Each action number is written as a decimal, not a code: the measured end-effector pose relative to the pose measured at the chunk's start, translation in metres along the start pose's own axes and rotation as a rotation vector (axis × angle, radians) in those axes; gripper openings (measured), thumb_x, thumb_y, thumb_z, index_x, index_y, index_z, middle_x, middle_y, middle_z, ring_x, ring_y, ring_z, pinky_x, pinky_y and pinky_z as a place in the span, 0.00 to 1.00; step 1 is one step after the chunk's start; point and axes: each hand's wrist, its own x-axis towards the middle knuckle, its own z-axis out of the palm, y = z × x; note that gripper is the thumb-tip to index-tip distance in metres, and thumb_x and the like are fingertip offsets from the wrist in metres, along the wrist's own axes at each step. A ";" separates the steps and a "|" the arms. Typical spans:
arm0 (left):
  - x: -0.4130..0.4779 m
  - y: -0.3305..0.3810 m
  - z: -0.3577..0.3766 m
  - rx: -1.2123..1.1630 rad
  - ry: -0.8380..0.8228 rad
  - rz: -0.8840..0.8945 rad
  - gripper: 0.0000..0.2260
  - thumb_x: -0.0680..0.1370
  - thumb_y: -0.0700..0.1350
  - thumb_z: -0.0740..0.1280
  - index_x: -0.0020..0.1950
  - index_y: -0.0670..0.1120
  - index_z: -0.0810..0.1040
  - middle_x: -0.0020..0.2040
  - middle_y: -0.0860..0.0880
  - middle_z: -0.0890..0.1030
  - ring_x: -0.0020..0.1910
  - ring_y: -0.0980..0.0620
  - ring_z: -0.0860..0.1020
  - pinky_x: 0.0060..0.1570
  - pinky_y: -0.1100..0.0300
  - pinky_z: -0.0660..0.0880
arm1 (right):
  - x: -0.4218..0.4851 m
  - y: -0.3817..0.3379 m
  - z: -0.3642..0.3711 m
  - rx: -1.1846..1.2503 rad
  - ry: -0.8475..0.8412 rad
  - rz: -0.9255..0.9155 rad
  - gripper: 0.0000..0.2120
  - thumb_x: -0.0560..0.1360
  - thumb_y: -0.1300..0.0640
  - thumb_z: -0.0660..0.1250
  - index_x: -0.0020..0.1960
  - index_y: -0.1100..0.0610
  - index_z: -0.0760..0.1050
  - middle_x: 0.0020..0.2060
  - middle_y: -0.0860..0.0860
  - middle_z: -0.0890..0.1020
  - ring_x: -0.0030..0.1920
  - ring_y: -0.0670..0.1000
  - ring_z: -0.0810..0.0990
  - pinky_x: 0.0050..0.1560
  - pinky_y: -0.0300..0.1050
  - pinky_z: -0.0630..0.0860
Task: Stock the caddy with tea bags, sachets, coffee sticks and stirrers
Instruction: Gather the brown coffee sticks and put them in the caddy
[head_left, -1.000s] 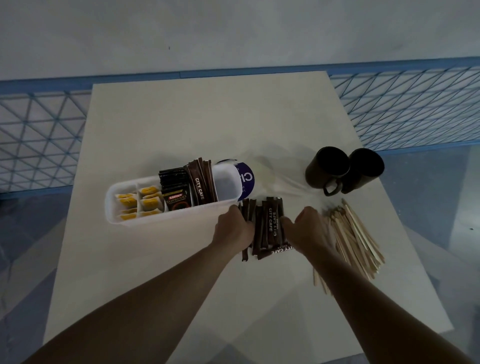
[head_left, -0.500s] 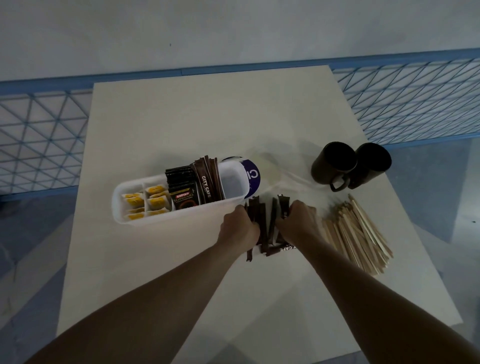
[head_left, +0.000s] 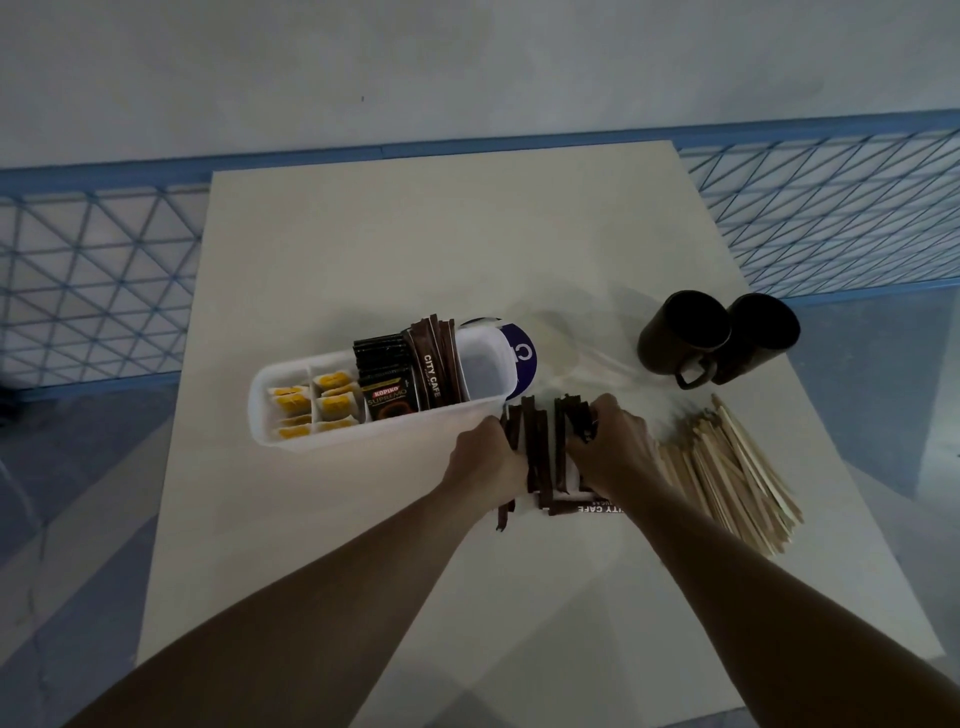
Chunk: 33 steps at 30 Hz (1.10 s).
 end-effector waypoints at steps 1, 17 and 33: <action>0.000 0.000 0.000 -0.008 -0.003 0.004 0.05 0.78 0.39 0.65 0.53 0.44 0.73 0.46 0.47 0.78 0.44 0.51 0.77 0.35 0.62 0.71 | 0.000 -0.001 0.000 0.004 0.001 0.016 0.16 0.77 0.53 0.70 0.60 0.57 0.70 0.44 0.50 0.77 0.40 0.48 0.77 0.33 0.38 0.71; -0.009 0.008 -0.012 -0.043 -0.073 0.048 0.07 0.80 0.41 0.63 0.54 0.42 0.78 0.45 0.46 0.81 0.40 0.51 0.78 0.36 0.62 0.73 | 0.011 -0.019 -0.030 0.115 -0.175 0.134 0.13 0.83 0.54 0.59 0.62 0.61 0.71 0.43 0.55 0.78 0.39 0.49 0.79 0.32 0.39 0.71; 0.003 0.025 -0.107 -0.160 0.403 0.156 0.12 0.80 0.44 0.64 0.62 0.43 0.74 0.53 0.45 0.81 0.47 0.45 0.82 0.38 0.54 0.80 | 0.017 -0.144 -0.047 0.418 -0.023 -0.250 0.08 0.82 0.51 0.61 0.54 0.55 0.74 0.43 0.50 0.82 0.40 0.46 0.79 0.35 0.40 0.70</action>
